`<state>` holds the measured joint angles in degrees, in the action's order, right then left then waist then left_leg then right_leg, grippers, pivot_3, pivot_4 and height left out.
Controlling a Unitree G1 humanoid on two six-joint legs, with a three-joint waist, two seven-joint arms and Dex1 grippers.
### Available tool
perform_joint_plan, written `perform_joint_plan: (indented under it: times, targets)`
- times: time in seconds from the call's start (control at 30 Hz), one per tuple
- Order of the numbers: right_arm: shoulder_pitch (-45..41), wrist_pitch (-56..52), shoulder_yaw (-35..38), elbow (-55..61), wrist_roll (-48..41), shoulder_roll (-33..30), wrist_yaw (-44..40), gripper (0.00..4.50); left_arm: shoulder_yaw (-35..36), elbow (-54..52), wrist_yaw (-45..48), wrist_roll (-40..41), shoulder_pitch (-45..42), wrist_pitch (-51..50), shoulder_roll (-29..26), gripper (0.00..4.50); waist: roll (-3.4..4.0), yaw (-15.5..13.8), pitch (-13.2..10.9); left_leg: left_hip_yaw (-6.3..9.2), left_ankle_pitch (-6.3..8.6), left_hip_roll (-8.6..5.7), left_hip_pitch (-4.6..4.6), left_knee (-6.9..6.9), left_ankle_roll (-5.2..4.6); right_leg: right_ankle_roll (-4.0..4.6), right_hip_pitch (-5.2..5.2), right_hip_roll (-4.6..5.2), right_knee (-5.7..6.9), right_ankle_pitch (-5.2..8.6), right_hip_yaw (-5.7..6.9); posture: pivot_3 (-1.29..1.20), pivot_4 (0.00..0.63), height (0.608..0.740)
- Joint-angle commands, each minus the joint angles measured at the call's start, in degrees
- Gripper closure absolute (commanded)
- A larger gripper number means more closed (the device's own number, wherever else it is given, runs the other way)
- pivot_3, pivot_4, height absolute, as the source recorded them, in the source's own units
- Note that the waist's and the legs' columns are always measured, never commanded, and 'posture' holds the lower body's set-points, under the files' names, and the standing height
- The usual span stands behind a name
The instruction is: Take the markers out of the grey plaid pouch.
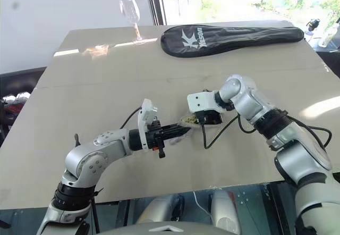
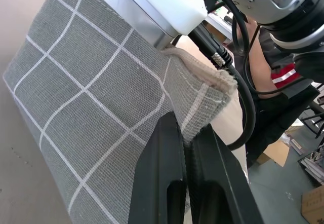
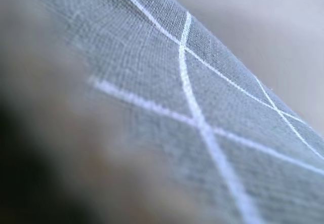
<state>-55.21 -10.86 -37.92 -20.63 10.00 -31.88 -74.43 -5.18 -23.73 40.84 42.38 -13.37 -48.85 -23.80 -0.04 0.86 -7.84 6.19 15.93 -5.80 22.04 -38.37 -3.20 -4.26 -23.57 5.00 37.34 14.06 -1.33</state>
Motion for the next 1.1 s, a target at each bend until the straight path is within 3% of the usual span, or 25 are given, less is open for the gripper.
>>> perform_joint_plan:
  times: [0.03, 0.13, 0.2, 0.23, 0.7, 0.83, 1.1]
  targets:
    - [1.5, 0.45, -1.11, -5.06, 3.9, 0.08, 0.2, 1.8, 0.26, -3.33, 1.41, 0.57, -0.54, 2.48, -0.39, 4.5, 0.0, 0.0, 0.0, 0.0, 0.0, 0.0, -0.05, 0.0, 0.0, 0.0, 0.05, 0.0, 0.0, 0.0, -0.01, 0.0, 0.15, 0.74]
    - [1.91, 0.72, -0.12, -4.69, 4.22, -0.13, -0.1, 3.31, -1.63, -4.31, 1.96, -1.71, 0.06, 3.1, -2.5, 4.5, 0.0, 0.0, 0.01, 0.0, 0.0, 0.0, -0.22, 0.0, 0.01, 0.01, 0.18, -0.01, 0.09, 0.0, -0.02, 0.0, 0.15, 0.74]
    - [2.27, 0.53, 0.78, -3.85, 4.4, -0.64, 0.19, 4.02, -2.72, -4.63, 2.57, -3.87, 0.48, 4.79, -3.99, 4.5, -0.03, -0.02, 0.05, 0.0, -0.01, 0.01, -0.26, 0.01, 0.04, 0.01, 0.19, -0.02, 0.13, 0.0, -0.02, 0.0, 0.15, 0.74]
    - [2.38, 0.44, 1.16, -3.44, 4.58, -0.93, 0.39, 4.11, -3.03, -4.38, 2.53, -4.88, 0.46, 5.64, -4.52, 4.5, -0.03, -0.04, 0.05, 0.01, -0.01, 0.01, -0.27, 0.01, 0.04, 0.01, 0.2, -0.02, 0.13, 0.0, -0.02, 0.0, 0.15, 0.74]
    - [5.07, -10.86, 12.65, 8.83, 2.6, 1.08, 13.06, 4.11, -8.93, 3.13, -0.28, -30.22, -4.47, 25.47, -10.9, 4.5, 0.02, -0.14, -0.01, -0.01, -0.02, 0.0, 0.13, 0.1, 0.05, 0.02, -0.21, -0.01, 0.04, 0.0, -0.06, 0.0, 0.15, 0.74]
    - [6.28, -20.9, 19.47, 11.04, -0.92, 6.15, 20.94, 4.11, -9.55, 6.16, -2.4, -38.09, -6.23, 31.44, -12.13, 4.5, 0.02, -0.01, -0.02, 0.01, -0.03, 0.0, 0.42, 0.11, 0.05, 0.02, -0.46, -0.02, -0.02, 0.0, -0.01, 0.0, 0.15, 0.74]
    - [5.91, -35.28, 30.01, 11.2, -9.51, 14.4, 31.29, 4.11, -9.18, 8.23, -3.47, -43.68, -6.69, 36.85, -11.4, 4.5, 0.04, -0.09, -0.03, 0.03, -0.04, -0.02, 0.59, 0.09, 0.06, 0.02, -0.59, -0.02, 0.01, 0.0, 0.02, 0.0, 0.15, 0.74]
